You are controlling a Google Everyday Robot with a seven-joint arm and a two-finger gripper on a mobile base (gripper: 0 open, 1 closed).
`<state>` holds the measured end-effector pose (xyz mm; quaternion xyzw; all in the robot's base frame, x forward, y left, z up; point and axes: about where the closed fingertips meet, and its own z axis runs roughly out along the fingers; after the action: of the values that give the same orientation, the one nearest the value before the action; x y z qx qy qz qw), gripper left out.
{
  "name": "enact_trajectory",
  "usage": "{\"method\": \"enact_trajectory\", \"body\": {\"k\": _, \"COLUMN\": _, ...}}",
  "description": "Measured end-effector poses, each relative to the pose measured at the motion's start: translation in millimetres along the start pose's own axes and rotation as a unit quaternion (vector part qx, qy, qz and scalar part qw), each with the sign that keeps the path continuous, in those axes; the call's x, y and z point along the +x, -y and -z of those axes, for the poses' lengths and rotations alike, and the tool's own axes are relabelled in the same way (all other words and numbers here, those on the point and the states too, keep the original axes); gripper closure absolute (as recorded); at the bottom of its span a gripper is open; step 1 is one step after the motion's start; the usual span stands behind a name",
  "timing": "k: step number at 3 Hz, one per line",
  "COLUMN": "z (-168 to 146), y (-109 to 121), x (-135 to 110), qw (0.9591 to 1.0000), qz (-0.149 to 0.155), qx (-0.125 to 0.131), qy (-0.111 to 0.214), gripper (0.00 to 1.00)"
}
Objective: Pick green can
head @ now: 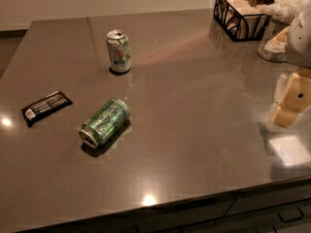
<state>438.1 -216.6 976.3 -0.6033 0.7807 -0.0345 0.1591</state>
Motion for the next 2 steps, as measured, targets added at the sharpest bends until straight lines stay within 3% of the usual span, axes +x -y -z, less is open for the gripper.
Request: {"method": "enact_trajectory", "body": {"k": 2, "z": 1.4, "y": 0.7, "x": -3.2, "qw": 1.0000, "qz": 0.007, "qx": 0.001, "qy": 0.006, "gripper": 0.00}}
